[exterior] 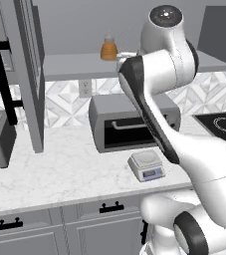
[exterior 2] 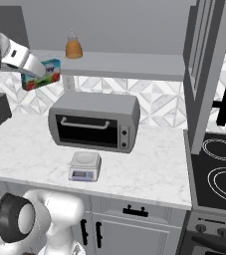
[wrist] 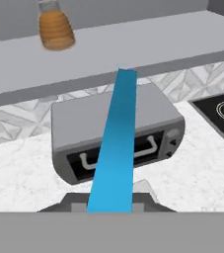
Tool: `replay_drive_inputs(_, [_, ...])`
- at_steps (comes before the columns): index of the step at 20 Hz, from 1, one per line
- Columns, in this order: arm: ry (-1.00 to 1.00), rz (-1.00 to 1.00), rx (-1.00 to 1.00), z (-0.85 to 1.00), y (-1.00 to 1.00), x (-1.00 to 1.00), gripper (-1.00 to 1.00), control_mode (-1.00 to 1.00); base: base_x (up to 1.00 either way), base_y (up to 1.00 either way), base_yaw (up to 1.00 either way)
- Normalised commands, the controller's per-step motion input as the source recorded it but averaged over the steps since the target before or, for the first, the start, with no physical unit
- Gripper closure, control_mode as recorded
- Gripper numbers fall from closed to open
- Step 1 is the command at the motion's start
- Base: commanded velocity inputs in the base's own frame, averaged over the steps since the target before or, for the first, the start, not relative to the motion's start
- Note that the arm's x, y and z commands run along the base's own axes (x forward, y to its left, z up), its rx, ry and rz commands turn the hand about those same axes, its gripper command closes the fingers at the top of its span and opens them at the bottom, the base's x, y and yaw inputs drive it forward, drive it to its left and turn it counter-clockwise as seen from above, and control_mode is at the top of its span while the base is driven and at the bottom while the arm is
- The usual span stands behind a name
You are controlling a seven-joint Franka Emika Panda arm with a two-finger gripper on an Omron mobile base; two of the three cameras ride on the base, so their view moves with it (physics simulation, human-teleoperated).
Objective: Pick the boxed food and place it on the digital scale for weighing, and close the cabinet.
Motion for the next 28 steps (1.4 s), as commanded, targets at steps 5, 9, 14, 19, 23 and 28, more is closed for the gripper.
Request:
replay_drive_inputs(5, [0.00,0.39,0.00,-0.26,-0.60,-1.00,1.00,-1.00,0.00,0.00,0.00])
replay_drive_inputs(9, [-0.02,0.50,0.00,-0.37,-0.62,-1.00,1.00,-1.00,0.00,0.00,0.00])
replay_drive_inputs(14, [-0.08,0.69,0.00,-0.34,-0.33,-0.60,1.00,-1.00,0.00,0.00,0.00])
replay_drive_inputs(19, [-0.15,0.71,0.01,-0.43,-0.21,-0.02,1.00,-1.00,0.00,0.00,0.00])
replay_drive_inputs(23, [-0.14,0.29,-0.04,-0.65,0.00,0.35,1.00,-1.00,0.00,0.00,0.00])
replay_drive_inputs(28, [0.00,0.03,-0.01,-0.81,-0.03,0.55,1.00,-1.00,0.00,0.00,0.00])
